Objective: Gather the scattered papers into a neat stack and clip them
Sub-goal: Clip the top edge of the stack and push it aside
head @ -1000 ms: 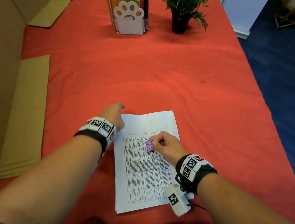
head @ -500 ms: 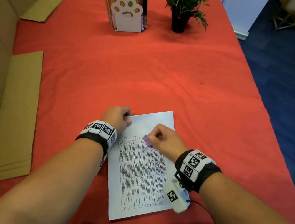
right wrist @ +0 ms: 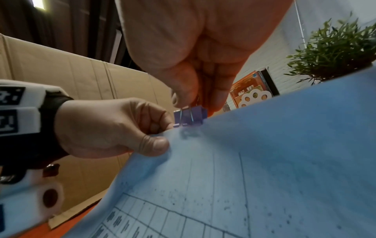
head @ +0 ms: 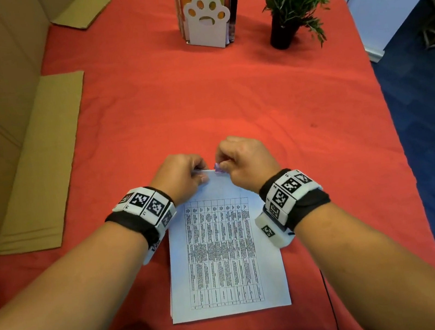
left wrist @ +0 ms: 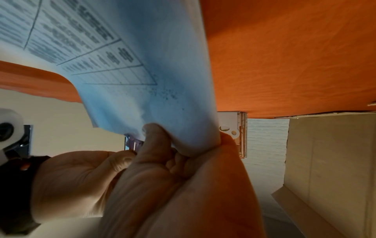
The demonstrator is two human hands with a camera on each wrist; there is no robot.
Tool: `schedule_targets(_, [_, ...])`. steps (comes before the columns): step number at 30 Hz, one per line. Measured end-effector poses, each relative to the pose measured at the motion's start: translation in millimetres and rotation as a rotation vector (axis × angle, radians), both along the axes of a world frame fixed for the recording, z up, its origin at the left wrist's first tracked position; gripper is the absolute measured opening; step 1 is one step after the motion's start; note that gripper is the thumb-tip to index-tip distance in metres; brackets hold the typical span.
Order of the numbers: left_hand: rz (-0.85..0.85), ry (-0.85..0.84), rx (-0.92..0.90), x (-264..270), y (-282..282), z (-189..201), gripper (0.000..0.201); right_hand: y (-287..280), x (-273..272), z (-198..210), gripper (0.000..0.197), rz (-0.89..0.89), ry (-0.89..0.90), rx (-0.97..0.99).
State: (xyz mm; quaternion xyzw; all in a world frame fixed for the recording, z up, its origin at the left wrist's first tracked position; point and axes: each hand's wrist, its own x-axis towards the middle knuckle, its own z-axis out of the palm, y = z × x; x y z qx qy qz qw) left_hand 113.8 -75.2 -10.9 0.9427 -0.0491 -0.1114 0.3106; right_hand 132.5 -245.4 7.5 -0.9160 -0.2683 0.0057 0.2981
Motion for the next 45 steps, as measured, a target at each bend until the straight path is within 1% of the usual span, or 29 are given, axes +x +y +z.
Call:
schedule_targets(4, [0.014,0.001,-0.012,-1,1,2,0.008,4,0,-7,0.015,0.017,0.027,-0.053])
schedule_targets(6, [0.033,0.014,-0.009,-1,2,2,0.009,6,-2,-10,0.014,-0.008,0.052,-0.061])
schedule_targets(7, [0.040,0.018,-0.003,0,3,2,0.009,6,-5,-11,0.013,-0.016,0.037,-0.085])
schedule_targets(9, [0.047,0.013,0.012,3,5,3,0.009,7,-17,-15,0.007,-0.018,-0.101,-0.148])
schedule_targets(11, [0.051,0.004,0.013,7,6,6,0.010,9,-37,-22,0.005,-0.060,-0.215,-0.129])
schedule_targets(13, [0.044,-0.009,0.011,10,6,10,0.011,10,-58,-36,0.013,-0.101,-0.252,-0.132])
schedule_targets(15, [0.035,-0.017,0.016,10,6,11,0.011,10,-72,-46,0.022,-0.107,-0.256,-0.164])
schedule_targets(18, [0.017,-0.027,0.005,9,8,11,0.010,10,-69,-37,0.029,-0.181,-0.268,-0.092])
schedule_targets(19, [0.014,-0.031,-0.008,8,8,11,0.010,10,-65,-31,0.033,-0.213,-0.263,-0.082])
schedule_targets(21, [0.008,-0.049,-0.032,5,7,13,0.009,9,-55,-21,0.048,-0.243,-0.206,-0.123])
schedule_targets(24, [-0.027,-0.090,-0.034,0,3,15,0.010,9,-44,-13,0.074,-0.221,-0.051,-0.231])
schedule_targets(26, [-0.022,-0.085,-0.035,-1,3,13,0.010,6,-43,-12,0.085,-0.229,-0.018,-0.264])
schedule_targets(27, [-0.002,-0.069,-0.033,0,5,13,0.010,4,-43,-11,0.088,-0.265,-0.026,-0.263])
schedule_targets(29, [0.066,-0.021,-0.049,6,12,12,0.008,-5,-44,-11,0.090,-0.422,-0.040,-0.210])
schedule_targets(30, [0.105,0.005,-0.089,10,17,13,0.007,-12,-44,-17,0.091,-0.514,-0.009,-0.148])
schedule_targets(31, [0.147,0.030,-0.148,14,23,14,0.013,-18,-46,-22,0.092,-0.582,0.070,-0.051])
schedule_targets(32, [0.188,0.047,-0.216,19,28,16,0.020,-25,-48,-26,0.091,-0.610,0.197,0.100])
schedule_targets(33, [0.225,0.053,-0.283,23,34,19,0.026,-32,-50,-30,0.087,-0.601,0.337,0.264])
schedule_targets(34, [0.261,0.049,-0.343,28,40,22,0.029,-40,-53,-34,0.079,-0.576,0.464,0.378])
schedule_targets(35, [0.298,0.037,-0.395,34,46,26,0.031,-47,-57,-36,0.066,-0.540,0.559,0.398])
schedule_targets(36, [0.346,0.024,-0.435,39,51,29,0.032,-55,-61,-40,0.049,-0.508,0.610,0.341])
schedule_targets(38, [0.459,0.019,-0.488,50,60,34,0.028,-68,-67,-48,0.017,-0.499,0.651,0.246])
schedule_targets(39, [0.503,0.019,-0.509,54,63,34,0.027,-72,-69,-49,0.013,-0.508,0.691,0.269])
schedule_targets(40, [0.526,0.008,-0.519,56,64,34,0.025,-74,-69,-51,0.016,-0.532,0.731,0.315])
schedule_targets(42, [0.493,-0.039,-0.481,60,58,28,0.018,-81,-64,-51,0.024,-0.633,0.744,0.397])
schedule_targets(43, [0.442,-0.050,-0.399,59,53,22,0.019,-86,-59,-50,0.025,-0.694,0.726,0.424])
schedule_targets(44, [0.379,-0.039,-0.269,56,47,15,0.038,-91,-52,-49,0.024,-0.752,0.705,0.436])
schedule_targets(45, [0.307,0.003,-0.142,50,41,5,0.064,-98,-46,-49,0.021,-0.806,0.692,0.451])
